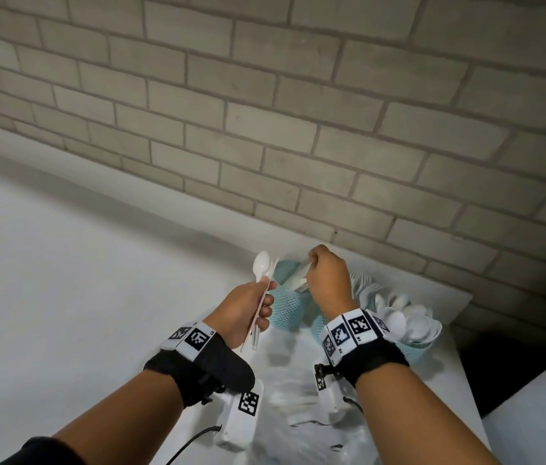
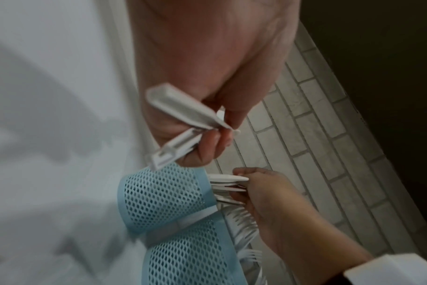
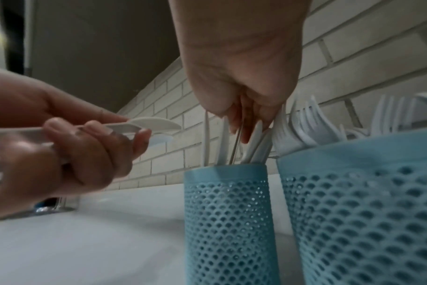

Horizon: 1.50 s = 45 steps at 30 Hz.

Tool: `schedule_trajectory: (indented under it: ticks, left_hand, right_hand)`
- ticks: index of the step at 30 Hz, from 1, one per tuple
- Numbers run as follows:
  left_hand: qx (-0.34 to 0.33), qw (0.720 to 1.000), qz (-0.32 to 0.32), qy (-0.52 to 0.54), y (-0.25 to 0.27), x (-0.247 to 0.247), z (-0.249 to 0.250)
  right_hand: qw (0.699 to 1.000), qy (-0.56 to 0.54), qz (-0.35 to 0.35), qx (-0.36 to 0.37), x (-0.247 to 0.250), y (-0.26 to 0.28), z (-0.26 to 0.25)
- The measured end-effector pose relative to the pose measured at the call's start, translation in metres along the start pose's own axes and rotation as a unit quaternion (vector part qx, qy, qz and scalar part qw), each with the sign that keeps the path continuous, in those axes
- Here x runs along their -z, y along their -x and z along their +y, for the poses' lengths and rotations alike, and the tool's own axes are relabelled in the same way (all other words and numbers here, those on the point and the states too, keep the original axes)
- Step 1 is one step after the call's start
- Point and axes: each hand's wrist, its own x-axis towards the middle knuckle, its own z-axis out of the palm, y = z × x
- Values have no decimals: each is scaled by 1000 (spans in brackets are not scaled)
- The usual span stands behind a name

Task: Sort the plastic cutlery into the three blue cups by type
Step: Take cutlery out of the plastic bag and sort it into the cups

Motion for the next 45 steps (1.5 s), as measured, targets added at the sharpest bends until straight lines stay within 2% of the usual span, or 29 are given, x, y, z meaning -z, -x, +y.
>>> schedule_trajectory:
  ticks: [2,6,7,8,11,12,13,16,19,21,23,25,28,31,33,35,36,37,39,41,45]
  left_hand:
    - [-17,1000,1,-16,1,2,0]
    - [-53,996,1,-73,1,2,-2]
    - [-63,994,2,-86,1,1,-3]
    - [-72,993,4,-95,1,-1,-3]
    - [-100,989,3,-108,3,-10,-3]
    - [-104,988,-4,-110,3,-13,-3]
    - [-105,988,-12,-110,3,-15,-4]
    - [-81,993,-23,-88,2,-19,-6]
    - [-20,1000,-19,9,3,-15,-9]
    - [-2,999,-14,49,4,-11,-10]
    - [-1,998,-7,57,4,-8,-10]
    - [-6,999,-3,42,5,-8,-8]
    - [-25,999,-22,1,10,-6,-6]
    - [-49,998,-32,-37,16,-3,-5]
    - [-77,995,-15,-67,16,-1,-5]
    - [-118,986,8,-119,14,0,-6]
    - [-137,979,17,-152,14,-1,-7]
    - [-154,970,23,-184,13,-2,-8]
    - [-186,952,24,-244,14,-10,-9]
    - [-218,933,22,-284,17,-20,-10]
    - [-212,933,-15,-290,24,-36,-12]
  right_hand:
    - [999,29,-25,20,3,-3,1]
    - [996,-36,66,56,23,-7,-9]
    - [995,-51,61,65,29,-6,-14]
    - [995,-70,25,66,35,-4,-19]
    - [982,-94,-160,30,47,5,-35]
    - [976,-101,-192,19,49,7,-37]
    - [974,-116,-195,9,49,8,-37]
    - [973,-206,-102,-34,53,6,-30]
    - [950,-291,78,-78,67,2,-25]
    - [945,-265,180,-65,75,1,-23]
    - [952,-210,218,-49,74,4,-23]
    - [969,-150,190,-41,60,8,-20]
    - [996,-7,89,-28,27,14,-11]
    - [994,107,5,-3,14,20,-11]
    - [996,82,30,13,19,20,-17]
    - [996,2,88,19,26,19,-25]
    - [996,-44,80,12,29,19,-30]
    - [996,-82,44,2,33,21,-35]
    - [994,-91,-61,-10,35,24,-41]
    - [988,-88,-124,-24,34,27,-39]
    - [977,-168,-103,-84,43,34,-17]
